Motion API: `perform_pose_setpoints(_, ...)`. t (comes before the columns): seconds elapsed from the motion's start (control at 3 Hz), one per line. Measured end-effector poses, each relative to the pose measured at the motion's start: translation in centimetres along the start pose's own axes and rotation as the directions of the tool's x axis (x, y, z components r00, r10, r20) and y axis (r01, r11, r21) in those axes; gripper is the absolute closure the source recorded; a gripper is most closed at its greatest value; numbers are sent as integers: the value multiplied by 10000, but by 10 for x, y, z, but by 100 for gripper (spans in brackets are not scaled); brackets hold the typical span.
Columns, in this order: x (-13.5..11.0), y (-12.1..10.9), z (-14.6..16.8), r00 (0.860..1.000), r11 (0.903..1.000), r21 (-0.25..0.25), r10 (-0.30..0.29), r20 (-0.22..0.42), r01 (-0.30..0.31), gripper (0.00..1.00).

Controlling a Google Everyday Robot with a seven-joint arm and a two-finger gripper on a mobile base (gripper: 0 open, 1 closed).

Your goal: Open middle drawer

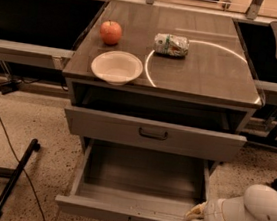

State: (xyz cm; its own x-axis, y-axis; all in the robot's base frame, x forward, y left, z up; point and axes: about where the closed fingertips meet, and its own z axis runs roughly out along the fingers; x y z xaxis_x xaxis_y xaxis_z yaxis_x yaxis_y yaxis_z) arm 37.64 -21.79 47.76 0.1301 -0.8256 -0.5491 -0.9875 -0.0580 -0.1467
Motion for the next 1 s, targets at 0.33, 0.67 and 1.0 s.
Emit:
perform_pose_setpoints(0.33, -16, -10, -21, 9993, 9990, 218, -377, -51, 378, 38)
perform_pose_setpoints(0.67, -32, -30, -30, 9972, 9961, 477, -747, 59, 744, 18)
perform_pose_setpoints(1.0, -30, -54, -14, 9976, 9963, 512, -687, -52, 689, 22)
